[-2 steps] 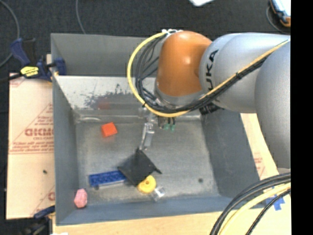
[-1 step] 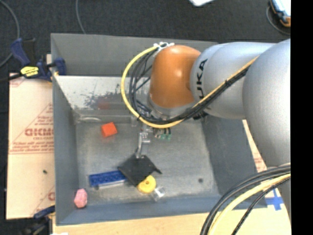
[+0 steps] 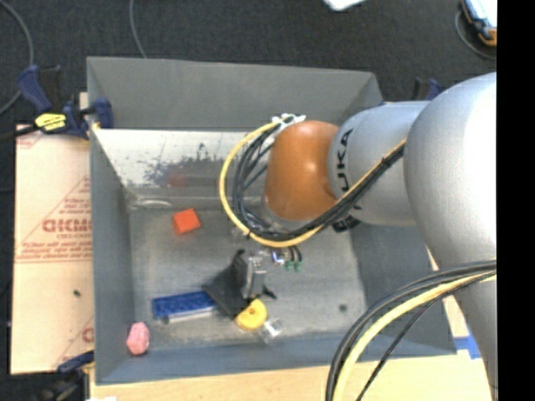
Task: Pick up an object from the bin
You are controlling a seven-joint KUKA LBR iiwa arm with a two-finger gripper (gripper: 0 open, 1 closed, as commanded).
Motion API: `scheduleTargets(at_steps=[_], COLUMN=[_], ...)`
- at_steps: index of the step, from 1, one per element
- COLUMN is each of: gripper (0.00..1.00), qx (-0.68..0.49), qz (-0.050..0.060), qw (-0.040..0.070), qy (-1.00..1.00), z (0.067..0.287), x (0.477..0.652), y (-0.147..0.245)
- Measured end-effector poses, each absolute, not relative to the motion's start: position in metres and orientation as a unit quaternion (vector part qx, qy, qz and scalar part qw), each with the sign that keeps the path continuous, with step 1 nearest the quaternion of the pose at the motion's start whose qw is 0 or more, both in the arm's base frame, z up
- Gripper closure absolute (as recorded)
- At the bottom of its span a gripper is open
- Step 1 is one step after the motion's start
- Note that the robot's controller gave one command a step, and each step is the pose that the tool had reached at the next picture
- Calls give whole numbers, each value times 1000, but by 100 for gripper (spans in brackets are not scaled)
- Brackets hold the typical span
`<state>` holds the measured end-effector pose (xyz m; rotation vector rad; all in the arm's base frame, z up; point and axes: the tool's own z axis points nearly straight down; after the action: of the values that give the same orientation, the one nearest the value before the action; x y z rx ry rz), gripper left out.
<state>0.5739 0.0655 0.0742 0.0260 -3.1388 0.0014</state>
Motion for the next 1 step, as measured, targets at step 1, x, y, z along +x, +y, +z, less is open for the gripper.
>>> scheduleTargets(at_steps=[1], gripper=[0], qx=[9], qz=[0], qw=[0], qy=[-1000], z=[76], x=[575], y=[66])
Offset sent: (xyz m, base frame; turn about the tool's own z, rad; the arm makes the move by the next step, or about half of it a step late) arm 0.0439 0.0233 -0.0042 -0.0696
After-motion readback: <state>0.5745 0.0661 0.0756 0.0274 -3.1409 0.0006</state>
